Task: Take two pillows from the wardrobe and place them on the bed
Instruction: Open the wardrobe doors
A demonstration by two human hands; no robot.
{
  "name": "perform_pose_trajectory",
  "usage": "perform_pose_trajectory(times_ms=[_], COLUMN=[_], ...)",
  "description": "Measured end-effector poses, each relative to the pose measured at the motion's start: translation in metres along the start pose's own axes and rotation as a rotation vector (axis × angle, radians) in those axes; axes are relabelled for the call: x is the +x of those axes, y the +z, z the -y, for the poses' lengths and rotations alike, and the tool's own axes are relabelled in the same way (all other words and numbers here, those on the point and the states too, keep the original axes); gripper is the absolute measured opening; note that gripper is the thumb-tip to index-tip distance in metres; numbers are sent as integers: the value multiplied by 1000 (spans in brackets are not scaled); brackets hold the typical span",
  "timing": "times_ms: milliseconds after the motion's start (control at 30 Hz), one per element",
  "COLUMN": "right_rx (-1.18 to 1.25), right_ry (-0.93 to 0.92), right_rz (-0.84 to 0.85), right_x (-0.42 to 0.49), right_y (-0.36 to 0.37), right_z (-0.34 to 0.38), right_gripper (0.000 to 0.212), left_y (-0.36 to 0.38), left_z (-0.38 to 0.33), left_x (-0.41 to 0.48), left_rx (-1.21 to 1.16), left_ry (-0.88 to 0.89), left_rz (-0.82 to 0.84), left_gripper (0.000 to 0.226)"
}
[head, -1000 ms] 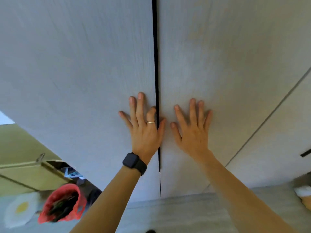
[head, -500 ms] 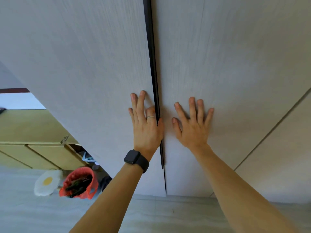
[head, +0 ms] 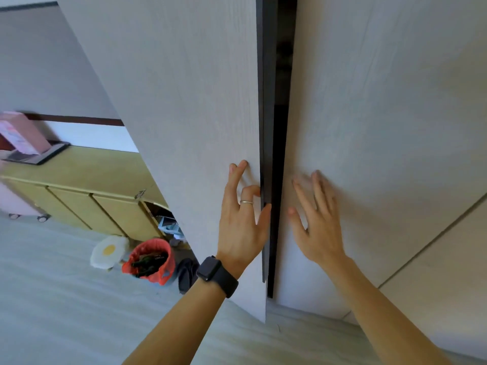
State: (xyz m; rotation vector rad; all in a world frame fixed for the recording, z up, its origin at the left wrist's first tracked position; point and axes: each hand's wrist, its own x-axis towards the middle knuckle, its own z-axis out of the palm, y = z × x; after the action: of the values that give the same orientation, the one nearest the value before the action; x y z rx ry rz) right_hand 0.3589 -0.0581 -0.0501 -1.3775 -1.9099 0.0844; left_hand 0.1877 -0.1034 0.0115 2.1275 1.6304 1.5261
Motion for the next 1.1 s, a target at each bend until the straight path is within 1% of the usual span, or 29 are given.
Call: perform_pose_trajectory(times_ms=[33, 100, 167, 233, 300, 400, 533, 633, 700, 767, 833, 900, 933, 1033, 1100], right_rx=[169, 417, 559, 607, 620, 611, 569, 521, 547, 570, 539, 478, 452, 414, 404], right_ry=[25, 69, 72, 65, 61, 4, -93, -148, -169, -230, -286, -327, -348, -425, -422], right_rz=[54, 147, 187, 219, 236, 262, 385, 445, 466, 448, 425, 392, 378, 369, 371], right_x=[-16, -46, -69, -85, -98, -110, -118, -123, -127, -129, -127, -122, -120, -116, -114], right_y=[0, 4, 15, 28, 41, 53, 66, 80, 91, 101, 111, 120, 125, 141, 150], right_z=[12, 37, 56, 71, 85, 106, 137, 166, 191, 215, 241, 267, 279, 310, 324], right_gripper=[54, 46, 39, 39, 40, 42, 43, 52, 57, 61, 68, 77, 80, 78, 76], left_y=[-6, -21, -37, -55, -74, -103, -140, -169, -189, -210, -227, -244, -252, -271, -281], left_z=[-2, -4, -3, -1, 0, 4, 12, 16, 23, 31, 39, 47, 51, 65, 73], left_x=[-6, -18, -30, -43, -58, -83, -114, -131, -143, -152, -157, -156, -154, -148, -145], left_rx=[-18, -34, -40, -35, -59, -92, -194, -231, -198, -105, 0, 56, 78, 142, 122], left_ry=[-17, -53, -82, -92, -117, -207, -338, -421, -458, -499, -534, -552, -560, -593, -625], left_rz=[-11, -19, -17, -16, -19, -32, -92, -113, -143, -183, -235, -339, -392, -470, -509], left_gripper=[27, 30, 31, 30, 29, 28, 24, 26, 24, 27, 39, 56, 60, 58, 56])
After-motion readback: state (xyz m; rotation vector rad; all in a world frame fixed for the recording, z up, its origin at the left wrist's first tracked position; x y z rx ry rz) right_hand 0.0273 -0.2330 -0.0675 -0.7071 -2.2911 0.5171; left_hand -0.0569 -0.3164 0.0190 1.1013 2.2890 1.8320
